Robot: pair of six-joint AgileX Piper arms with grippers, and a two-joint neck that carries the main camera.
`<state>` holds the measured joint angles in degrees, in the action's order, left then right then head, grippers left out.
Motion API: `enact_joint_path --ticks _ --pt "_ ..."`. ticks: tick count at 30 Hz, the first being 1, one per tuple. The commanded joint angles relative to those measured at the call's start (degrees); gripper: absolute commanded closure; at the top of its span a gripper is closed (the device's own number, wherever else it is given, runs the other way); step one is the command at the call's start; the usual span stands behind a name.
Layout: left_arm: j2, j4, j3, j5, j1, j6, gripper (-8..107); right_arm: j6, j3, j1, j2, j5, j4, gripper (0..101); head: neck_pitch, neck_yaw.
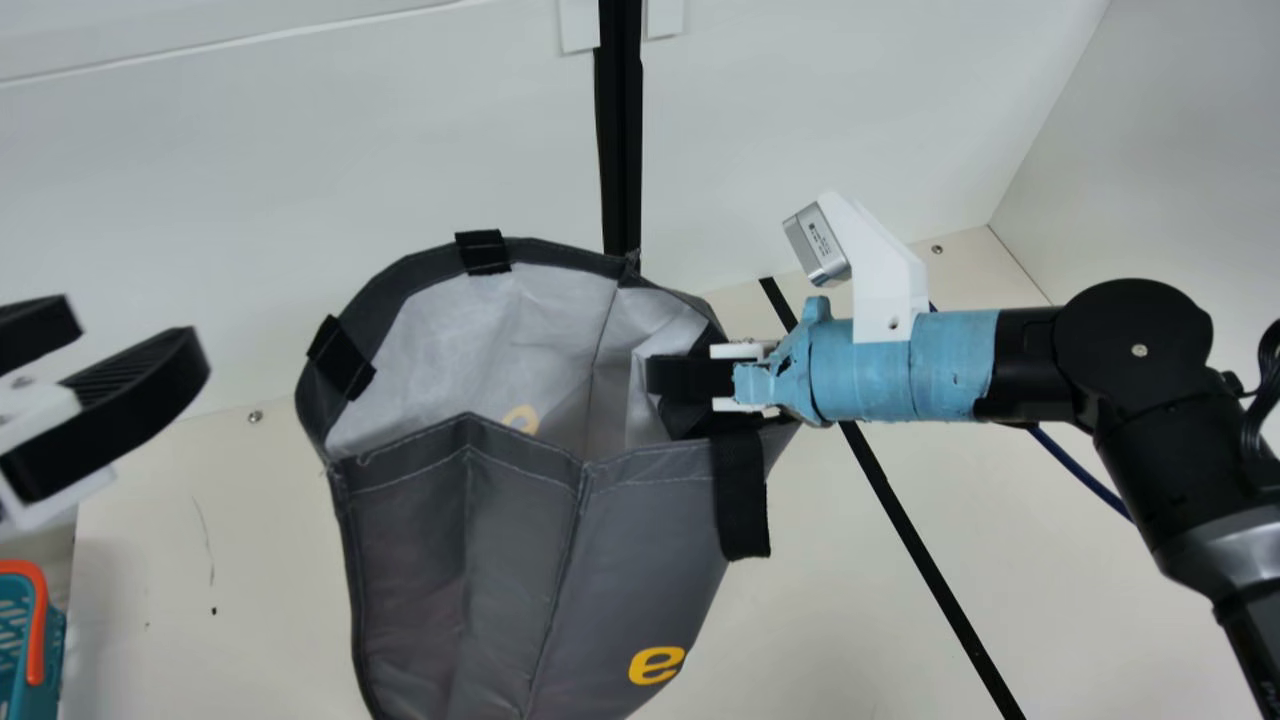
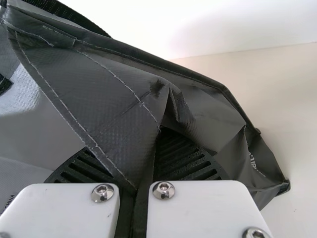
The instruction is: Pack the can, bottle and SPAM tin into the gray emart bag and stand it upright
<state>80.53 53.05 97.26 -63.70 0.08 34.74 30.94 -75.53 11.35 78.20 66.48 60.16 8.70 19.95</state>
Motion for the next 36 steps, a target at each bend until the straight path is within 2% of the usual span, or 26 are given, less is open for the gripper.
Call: enact_joint_path --ticks 1,7,14,21,25,26,27,31,36 --pt "-0.94 -4.24 -0.87 0.34 0.86 -0.72 9 0.00 0.00 0.00 0.00 0.00 0.00 101 1.30 0.05" --pt "-3.70 -13.09 -3.77 1.62 3.19 -3.26 9 0.00 0.00 0.00 0.00 0.00 0.00 101 1.30 0.05" --pt "-6.60 -29.31 -6.60 3.88 3.57 -9.14 9 0.00 0.00 0.00 0.00 0.00 0.00 101 1.30 0.05" --pt "-8.72 -46.08 -8.55 4.57 1.22 -17.51 9 0.00 0.00 0.00 0.00 0.00 0.00 101 1.30 0.05" --pt "-9.70 -53.33 -9.78 4.17 -1.26 -21.86 9 0.00 0.00 0.00 0.00 0.00 0.00 101 1.30 0.05" --pt "-9.96 -54.62 -10.14 3.99 -1.97 -22.82 9 0.00 0.00 0.00 0.00 0.00 0.00 101 1.30 0.05" --pt "-9.73 -47.88 -9.90 4.12 -1.16 -20.86 9 0.00 0.00 0.00 0.00 0.00 0.00 101 1.30 0.05" --pt "-9.89 -53.73 -10.14 3.86 -1.94 -22.80 9 0.00 0.00 0.00 0.00 0.00 0.00 101 1.30 0.05" --pt "-9.89 -54.44 -10.14 3.95 -1.94 -22.80 9 -0.60 0.79 -0.25 -1.24 -0.02 -0.26 101 1.30 0.05"
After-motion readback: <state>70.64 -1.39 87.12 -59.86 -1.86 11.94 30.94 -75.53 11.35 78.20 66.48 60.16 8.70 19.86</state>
